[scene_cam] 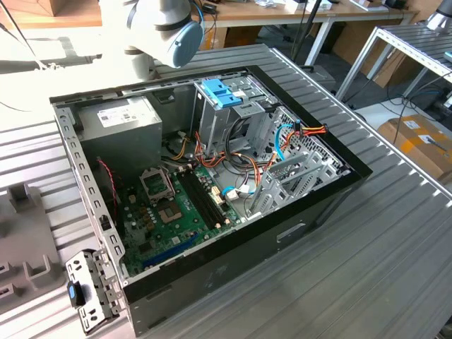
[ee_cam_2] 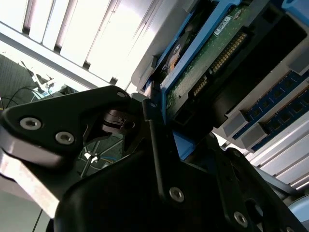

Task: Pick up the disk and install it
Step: 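Pick up the disk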

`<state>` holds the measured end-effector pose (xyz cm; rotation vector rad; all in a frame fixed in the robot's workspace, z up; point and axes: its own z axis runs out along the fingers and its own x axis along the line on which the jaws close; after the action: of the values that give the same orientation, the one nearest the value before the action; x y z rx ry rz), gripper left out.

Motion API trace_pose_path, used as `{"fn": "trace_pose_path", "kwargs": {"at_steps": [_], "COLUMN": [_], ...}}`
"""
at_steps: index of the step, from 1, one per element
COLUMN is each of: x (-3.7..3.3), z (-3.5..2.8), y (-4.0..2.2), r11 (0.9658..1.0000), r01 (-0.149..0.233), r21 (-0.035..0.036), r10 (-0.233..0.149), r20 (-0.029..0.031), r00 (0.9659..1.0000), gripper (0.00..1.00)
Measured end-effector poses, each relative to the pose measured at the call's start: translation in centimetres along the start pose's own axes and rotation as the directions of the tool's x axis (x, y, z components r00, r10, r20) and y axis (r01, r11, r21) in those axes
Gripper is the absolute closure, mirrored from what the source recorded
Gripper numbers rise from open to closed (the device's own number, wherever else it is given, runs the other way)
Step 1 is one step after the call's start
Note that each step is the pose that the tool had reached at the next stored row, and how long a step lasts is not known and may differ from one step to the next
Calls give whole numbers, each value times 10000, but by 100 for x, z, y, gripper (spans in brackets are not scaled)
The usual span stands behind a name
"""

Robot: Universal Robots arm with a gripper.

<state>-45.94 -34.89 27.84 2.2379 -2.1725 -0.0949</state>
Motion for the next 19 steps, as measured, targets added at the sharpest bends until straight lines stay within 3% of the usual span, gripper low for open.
{"fn": "trace_pose_path", "kwargs": {"at_steps": [11, 19], "x": [-1, -3], "z": [-3, -89], "y": [-2, 3], "r11": [10000, 10000], "r01": [2, 3], "r21": [1, 0], "r10": [-2, -3], "r20": [1, 1], "r00": [10000, 10000], "gripper": [63, 63]}}
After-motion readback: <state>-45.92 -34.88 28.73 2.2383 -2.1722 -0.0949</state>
